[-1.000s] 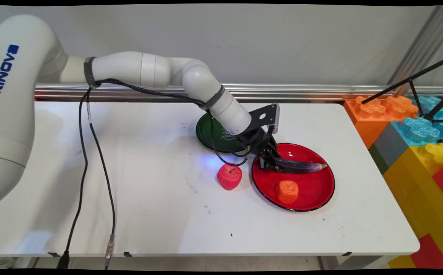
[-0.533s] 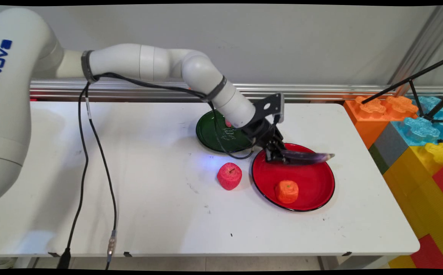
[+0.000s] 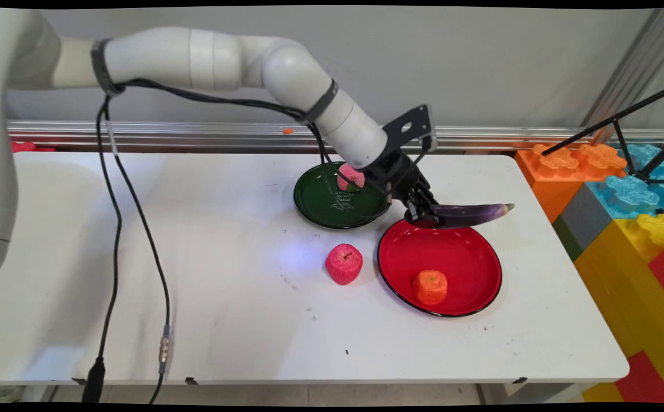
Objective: Place the picked object on the table
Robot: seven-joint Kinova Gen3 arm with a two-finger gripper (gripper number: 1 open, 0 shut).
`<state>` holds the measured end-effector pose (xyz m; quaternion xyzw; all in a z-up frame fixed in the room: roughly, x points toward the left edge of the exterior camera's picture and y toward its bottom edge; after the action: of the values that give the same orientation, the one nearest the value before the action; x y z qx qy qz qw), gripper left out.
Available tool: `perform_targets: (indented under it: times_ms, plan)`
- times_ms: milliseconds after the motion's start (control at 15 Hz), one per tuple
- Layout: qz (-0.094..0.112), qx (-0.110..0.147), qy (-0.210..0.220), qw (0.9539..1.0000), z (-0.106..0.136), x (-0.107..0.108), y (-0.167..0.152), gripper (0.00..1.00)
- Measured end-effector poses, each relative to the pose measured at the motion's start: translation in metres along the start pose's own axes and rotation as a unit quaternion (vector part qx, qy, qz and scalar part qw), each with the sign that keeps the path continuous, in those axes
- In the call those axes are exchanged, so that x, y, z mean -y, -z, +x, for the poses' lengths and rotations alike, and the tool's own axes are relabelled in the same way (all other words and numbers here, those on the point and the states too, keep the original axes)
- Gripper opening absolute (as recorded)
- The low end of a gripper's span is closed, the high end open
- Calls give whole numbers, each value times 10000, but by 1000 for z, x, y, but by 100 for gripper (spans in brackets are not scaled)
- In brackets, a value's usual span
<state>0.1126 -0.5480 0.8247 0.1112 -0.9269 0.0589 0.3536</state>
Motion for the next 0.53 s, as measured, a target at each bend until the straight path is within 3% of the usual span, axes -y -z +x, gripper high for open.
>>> perform_targets:
  times_ms: [200,533]
  plan:
    - [27,22,165,9999,7,-12,20,0]
    - [42,176,575,9982,3,-51,64,0]
